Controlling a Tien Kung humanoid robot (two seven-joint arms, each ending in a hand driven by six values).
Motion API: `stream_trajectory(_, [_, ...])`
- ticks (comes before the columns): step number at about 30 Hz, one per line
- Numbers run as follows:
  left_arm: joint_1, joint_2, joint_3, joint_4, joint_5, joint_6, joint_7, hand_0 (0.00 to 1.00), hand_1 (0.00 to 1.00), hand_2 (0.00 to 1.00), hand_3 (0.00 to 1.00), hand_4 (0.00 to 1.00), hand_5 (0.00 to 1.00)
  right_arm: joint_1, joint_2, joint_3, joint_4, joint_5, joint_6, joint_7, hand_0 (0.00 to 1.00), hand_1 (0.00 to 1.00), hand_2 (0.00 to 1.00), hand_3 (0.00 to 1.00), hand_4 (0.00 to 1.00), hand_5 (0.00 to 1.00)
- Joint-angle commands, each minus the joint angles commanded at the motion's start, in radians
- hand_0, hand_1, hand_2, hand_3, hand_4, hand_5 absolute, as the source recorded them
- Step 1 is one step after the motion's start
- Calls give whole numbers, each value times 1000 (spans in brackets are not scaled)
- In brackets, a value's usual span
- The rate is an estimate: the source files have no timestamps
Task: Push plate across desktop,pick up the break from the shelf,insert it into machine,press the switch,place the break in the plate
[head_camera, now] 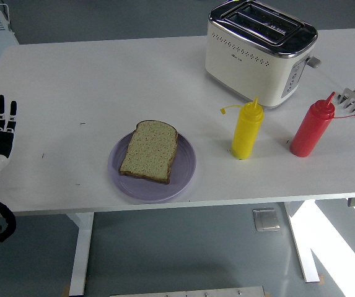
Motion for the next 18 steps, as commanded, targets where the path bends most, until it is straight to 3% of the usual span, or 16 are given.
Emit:
stream_trajectory(6, [1,-2,8,0,-13,-14,22,771,709,666,645,607,998,-74,35,34,-10,72,31,-12,771,715,684,660,750,502])
stream_trajectory(18, [1,-5,19,4,-39,-39,63,771,706,665,645,610,998,-120,61,67,-26,114,48,-12,781,736,714,679,758,506])
